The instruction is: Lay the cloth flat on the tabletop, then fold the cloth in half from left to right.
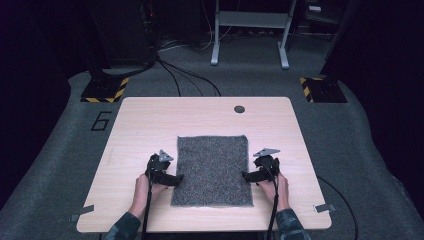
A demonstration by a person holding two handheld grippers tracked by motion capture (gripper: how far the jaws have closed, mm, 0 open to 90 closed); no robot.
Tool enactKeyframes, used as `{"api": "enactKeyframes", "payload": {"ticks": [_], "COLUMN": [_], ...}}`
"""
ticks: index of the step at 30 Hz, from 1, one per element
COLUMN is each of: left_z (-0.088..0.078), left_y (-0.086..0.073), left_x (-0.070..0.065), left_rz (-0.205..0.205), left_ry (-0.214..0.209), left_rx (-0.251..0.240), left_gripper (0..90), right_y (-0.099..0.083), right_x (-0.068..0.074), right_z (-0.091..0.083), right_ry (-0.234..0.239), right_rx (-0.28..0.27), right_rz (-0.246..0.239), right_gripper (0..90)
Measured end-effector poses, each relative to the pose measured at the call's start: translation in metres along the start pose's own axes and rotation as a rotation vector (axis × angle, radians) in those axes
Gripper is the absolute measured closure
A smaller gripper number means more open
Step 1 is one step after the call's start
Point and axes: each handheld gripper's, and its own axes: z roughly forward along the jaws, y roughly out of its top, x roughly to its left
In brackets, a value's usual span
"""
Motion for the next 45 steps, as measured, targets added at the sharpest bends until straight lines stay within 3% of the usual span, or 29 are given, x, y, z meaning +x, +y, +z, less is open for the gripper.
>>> {"api": "enactKeyframes", "payload": {"ticks": [9, 11, 18, 20, 33, 40, 41, 43, 45], "left_z": [-0.004, -0.002, 0.005, 0.009, 0.036, 0.045, 0.046, 0.048, 0.049], "left_y": [0.017, 0.021, 0.038, 0.044, 0.065, 0.07, 0.071, 0.072, 0.073], "left_x": [0.022, 0.026, 0.04, 0.046, 0.064, 0.07, 0.071, 0.072, 0.075], "left_rz": [-0.045, -0.047, -0.089, -0.099, -0.125, -0.129, -0.13, -0.142, -0.152], "left_ry": [-0.019, -0.028, -0.047, -0.065, -0.044, -0.04, -0.045, -0.033, -0.048], "left_rx": [-0.007, 0.002, -0.031, -0.02, 0.007, 0.008, 0.014, 0.006, 0.008], "left_gripper": [8.9, 9.0, 9.6, 9.8, 13.8, 15.1, 15.2, 15.4, 15.4], "right_y": [0.017, 0.019, 0.029, 0.034, 0.061, 0.062, 0.063, 0.066, 0.07], "right_x": [-0.005, -0.006, -0.011, -0.015, -0.026, -0.032, -0.033, -0.035, -0.036], "right_z": [-0.01, -0.009, -0.004, -0.003, 0.017, 0.032, 0.032, 0.032, 0.031], "right_ry": [-0.006, -0.002, 0.009, 0.017, 0.025, 0.013, 0.023, 0.025, 0.021], "right_rx": [-0.029, -0.025, -0.027, -0.034, -0.014, 0.0, 0.008, -0.002, -0.018], "right_rz": [0.0, 0.004, 0.022, 0.007, 0.033, 0.043, 0.065, 0.069, 0.059], "right_gripper": [2.3, 2.3, 3.2, 3.4, 8.7, 11.5, 11.7, 12.1, 13.2]}}
